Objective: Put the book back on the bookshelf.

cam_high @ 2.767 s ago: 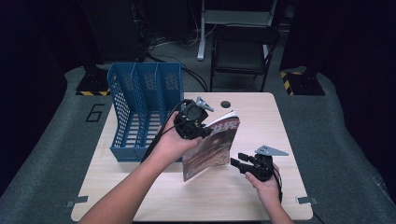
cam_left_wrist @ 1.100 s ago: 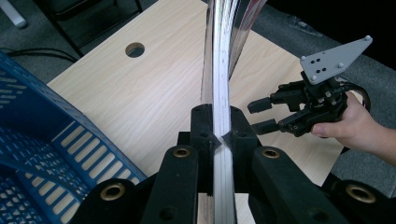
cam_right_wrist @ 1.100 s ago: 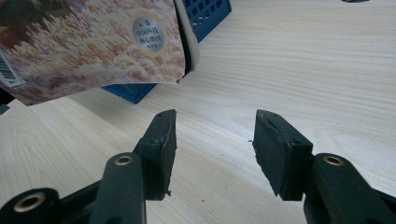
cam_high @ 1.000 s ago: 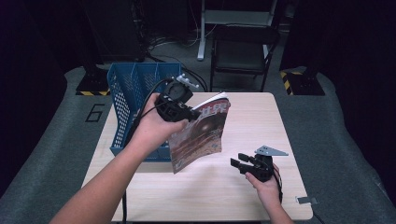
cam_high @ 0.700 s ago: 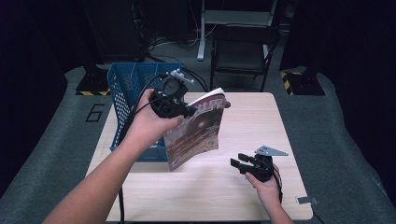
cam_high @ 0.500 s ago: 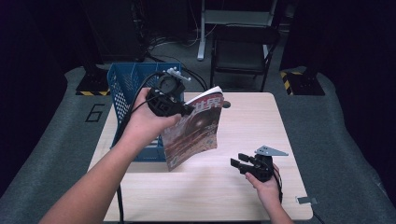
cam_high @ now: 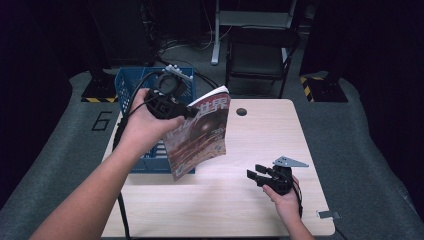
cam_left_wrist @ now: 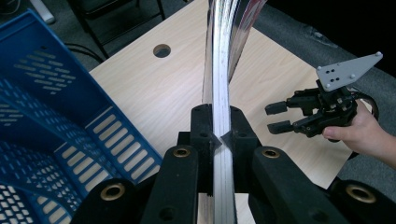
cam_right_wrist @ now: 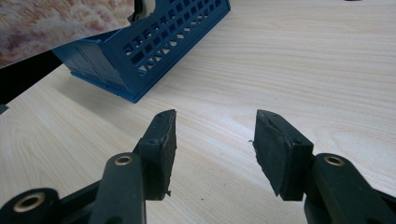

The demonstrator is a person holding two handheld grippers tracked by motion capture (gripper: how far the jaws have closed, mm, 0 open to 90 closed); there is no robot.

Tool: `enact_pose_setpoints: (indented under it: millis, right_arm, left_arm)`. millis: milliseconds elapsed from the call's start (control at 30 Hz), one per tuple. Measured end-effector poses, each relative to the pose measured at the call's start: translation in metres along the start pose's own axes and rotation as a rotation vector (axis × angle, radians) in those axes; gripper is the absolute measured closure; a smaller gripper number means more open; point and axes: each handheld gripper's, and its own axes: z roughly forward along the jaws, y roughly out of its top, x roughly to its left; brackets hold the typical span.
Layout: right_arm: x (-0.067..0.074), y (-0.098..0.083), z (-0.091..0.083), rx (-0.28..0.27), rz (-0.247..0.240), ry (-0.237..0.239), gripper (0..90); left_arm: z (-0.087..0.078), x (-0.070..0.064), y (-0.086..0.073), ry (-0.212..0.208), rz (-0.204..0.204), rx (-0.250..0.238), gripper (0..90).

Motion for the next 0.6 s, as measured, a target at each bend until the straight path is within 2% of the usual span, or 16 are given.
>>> enact_pose_setpoints:
  millis: [33,600]
  right_arm:
    - [0.0,0.0,0.0,-0.002,0.001,0.0,48.6]
    - [0.0,-0.001,0.001,0.005,-0.006,-0.002,48.6]
  left_arm:
    - [-0.001,0.001,0.0,0.007,0.006,0.001,83.8]
    - [-0.021,0.025,-0.002,0.064,-0.05,-0.006,83.8]
